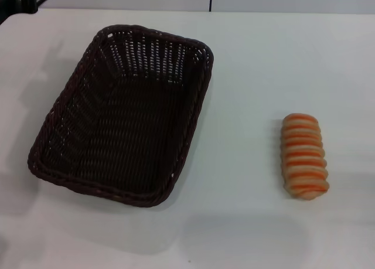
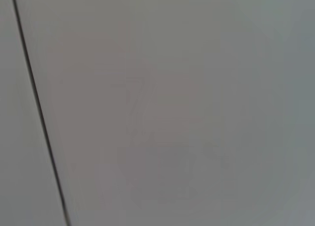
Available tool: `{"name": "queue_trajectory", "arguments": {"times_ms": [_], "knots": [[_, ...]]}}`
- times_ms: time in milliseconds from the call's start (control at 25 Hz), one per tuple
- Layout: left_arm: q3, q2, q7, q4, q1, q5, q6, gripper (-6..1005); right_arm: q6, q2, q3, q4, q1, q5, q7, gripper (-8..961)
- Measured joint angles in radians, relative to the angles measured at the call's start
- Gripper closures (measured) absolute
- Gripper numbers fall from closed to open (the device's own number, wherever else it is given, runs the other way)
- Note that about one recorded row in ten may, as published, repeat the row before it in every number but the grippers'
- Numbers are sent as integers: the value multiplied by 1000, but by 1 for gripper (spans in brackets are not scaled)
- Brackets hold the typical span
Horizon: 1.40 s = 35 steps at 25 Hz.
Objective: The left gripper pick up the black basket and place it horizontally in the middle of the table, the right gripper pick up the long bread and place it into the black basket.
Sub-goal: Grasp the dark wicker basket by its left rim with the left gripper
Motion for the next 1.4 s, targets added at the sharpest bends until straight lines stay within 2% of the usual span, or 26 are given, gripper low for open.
{"name": "queue_trajectory", "arguments": {"times_ms": [40,80,280,360,440,800,1200,1400], "knots": [[0,0,0,0,0,0,0,317,3,0,0,-1,1,0,1,119],[-64,-21,26,-146,-24,-4,-309,319,5,0,-1,-4,3,0,1,119],[-164,-113,157,-281,-54,-9,-652,328,18,0,-19,-8,13,0,1,120],[-162,-121,183,-315,-60,-15,-746,332,21,0,-23,-9,15,0,1,121],[-140,-118,187,-328,-64,-23,-809,336,22,0,-24,-10,15,0,2,121],[-68,-120,195,-280,-60,-24,-877,352,22,0,-25,-10,14,0,4,123],[-76,-121,196,-53,-174,-10,-875,370,20,0,-28,-11,19,0,10,125],[-77,-121,195,-18,-198,1,-872,379,20,0,-29,-11,18,0,10,125]]}}
